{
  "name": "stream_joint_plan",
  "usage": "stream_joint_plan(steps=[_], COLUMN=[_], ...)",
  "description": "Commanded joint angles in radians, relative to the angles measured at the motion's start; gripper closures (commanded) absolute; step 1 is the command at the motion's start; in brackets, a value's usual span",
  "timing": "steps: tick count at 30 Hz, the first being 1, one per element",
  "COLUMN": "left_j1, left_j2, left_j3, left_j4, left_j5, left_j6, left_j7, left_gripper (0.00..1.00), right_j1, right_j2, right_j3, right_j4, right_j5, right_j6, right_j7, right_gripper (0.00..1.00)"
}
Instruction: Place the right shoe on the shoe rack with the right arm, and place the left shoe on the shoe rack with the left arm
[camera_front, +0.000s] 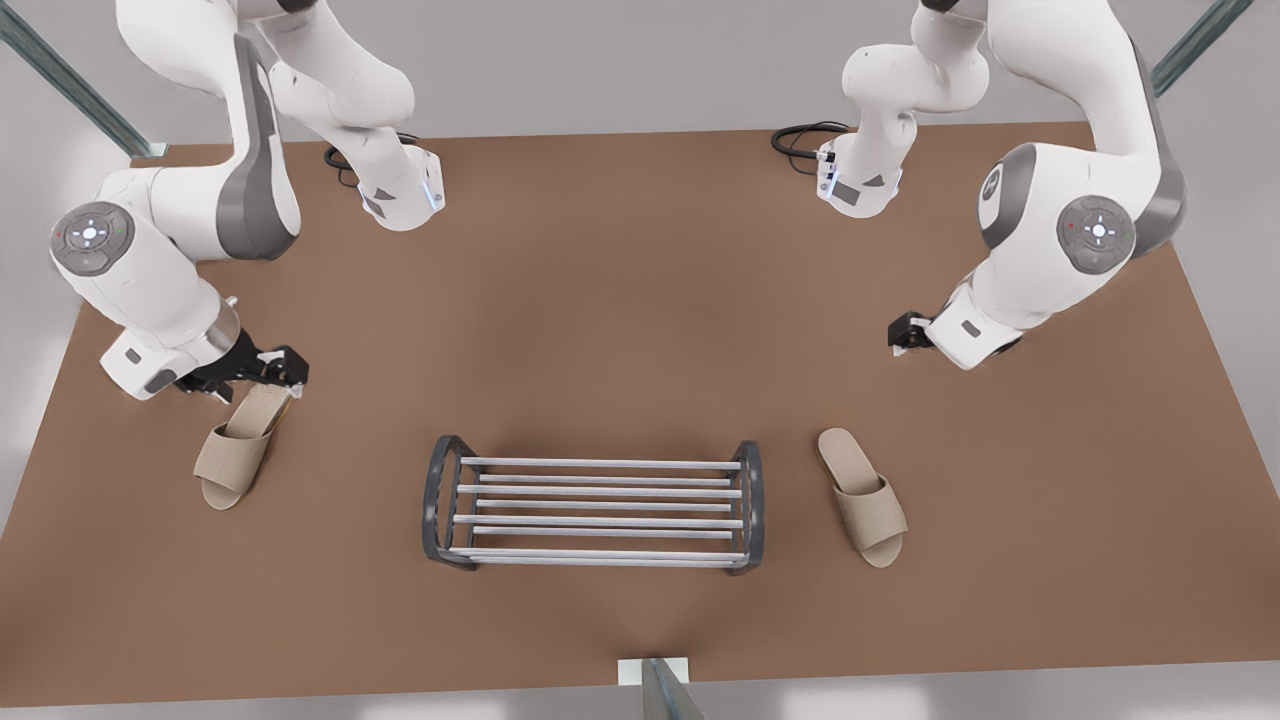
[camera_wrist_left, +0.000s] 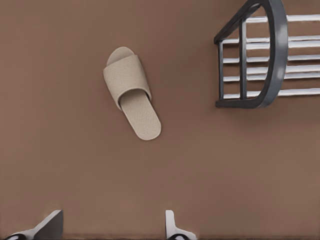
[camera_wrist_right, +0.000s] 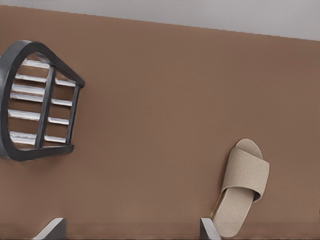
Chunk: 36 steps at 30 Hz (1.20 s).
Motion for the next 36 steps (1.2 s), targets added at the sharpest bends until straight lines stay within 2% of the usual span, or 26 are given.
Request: stream_joint_plan(steps=[1,2,3,4,5,7,8,9,10,13,15,16,17,22,24,25,28,31,33,36], left_j1=[0.007,0.014,0.024,0.12,0.259,0.339,0.377,0.395,0.399,0.388,0.379,0.331,0.317,0.259,0.224,0.196,0.205,0.208,0.21,0.256], left_j2=[-0.243,-0.294,-0.3,-0.308,-0.297,-0.149,-0.109,-0.09,-0.056,-0.047,-0.033,0.034,0.102,0.135,0.166,0.2,0.221,0.269,0.31,0.315], left_j3=[-0.065,-0.095,-0.199,-0.333,-0.455,-0.457,-0.457,-0.457,-0.457,-0.457,-0.457,-0.457,-0.457,-0.461,-0.46,-0.46,-0.446,-0.395,-0.389,-0.38], left_j4=[-0.516,-0.749,-0.753,-0.771,-0.764,-0.673,-0.624,-0.609,-0.603,-0.609,-0.583,-0.511,-0.459,-0.417,-0.404,-0.376,-0.37,-0.368,-0.364,-0.356], left_j5=[0.029,0.028,0.031,0.086,0.243,0.347,0.443,0.485,0.493,0.508,0.595,0.883,1.166,1.165,1.165,1.154,1.241,1.326,1.333,1.457], left_j6=[0.574,0.954,1.012,1.035,1.052,1.161,1.173,1.181,1.247,1.226,1.165,1.017,0.962,0.919,0.87,0.839,0.758,0.767,0.773,0.839], left_j7=[-0.12,-0.237,-0.432,-0.494,-0.552,-0.597,-0.597,-0.6,-0.653,-0.905,-1.02,-1.335,-1.609,-1.796,-1.841,-1.902,-1.918,-1.933,-1.934,-1.934], left_gripper=[0.01,0.01,0.01,0.02,0.01,0.01,0.02,0.02,0.01,0.02,0.02,0.02,0.02,0.0,0.01,0.01,0.01,0.01,0.01,0.01], right_j1=[-0.038,-0.059,-0.068,-0.085,-0.09,-0.122,-0.14,-0.15,-0.186,-0.269,-0.268,-0.277,-0.275,-0.329,-0.56,-0.607,-0.647,-0.766,-0.786,-0.771], right_j2=[-0.16,-0.18,-0.186,-0.204,-0.214,-0.198,-0.171,-0.162,-0.169,-0.152,-0.07,-0.017,-0.056,-0.01,0.049,0.055,0.043,0.036,0.041,0.148], right_j3=[0.003,0.003,0.003,0.003,0.003,0.003,0.003,0.003,0.003,0.006,0.016,0.017,0.023,0.022,0.022,0.022,0.022,0.022,0.023,0.023], right_j4=[-0.277,-0.322,-0.367,-0.409,-0.482,-0.614,-0.635,-0.637,-0.709,-0.934,-0.917,-0.945,-0.971,-0.977,-0.925,-0.92,-0.922,-0.924,-0.92,-0.842], right_j5=[-0.001,0.002,0.002,0.0,0.0,0.0,0.0,0.0,-0.003,-0.003,-0.004,-0.004,-0.004,-0.036,-0.349,-0.401,-0.426,-0.532,-0.532,-0.527], right_j6=[0.268,0.28,0.288,0.302,0.401,0.682,0.768,0.777,0.914,1.48,1.521,1.644,1.643,1.644,1.644,1.644,1.644,1.644,1.644,1.644], right_j7=[0.004,0.006,0.004,0.004,0.003,0.0,-0.008,-0.008,-0.013,0.006,0.049,0.046,0.041,-0.068,-0.071,-0.071,-0.074,-0.074,-0.074,-0.076], right_gripper=[0.0,0.0,0.0,0.0,0.0,0.0,0.0,0.0,0.0,0.0,0.0,0.0,0.0,0.0,0.0,0.0,0.0,0.0,0.0,0.0])
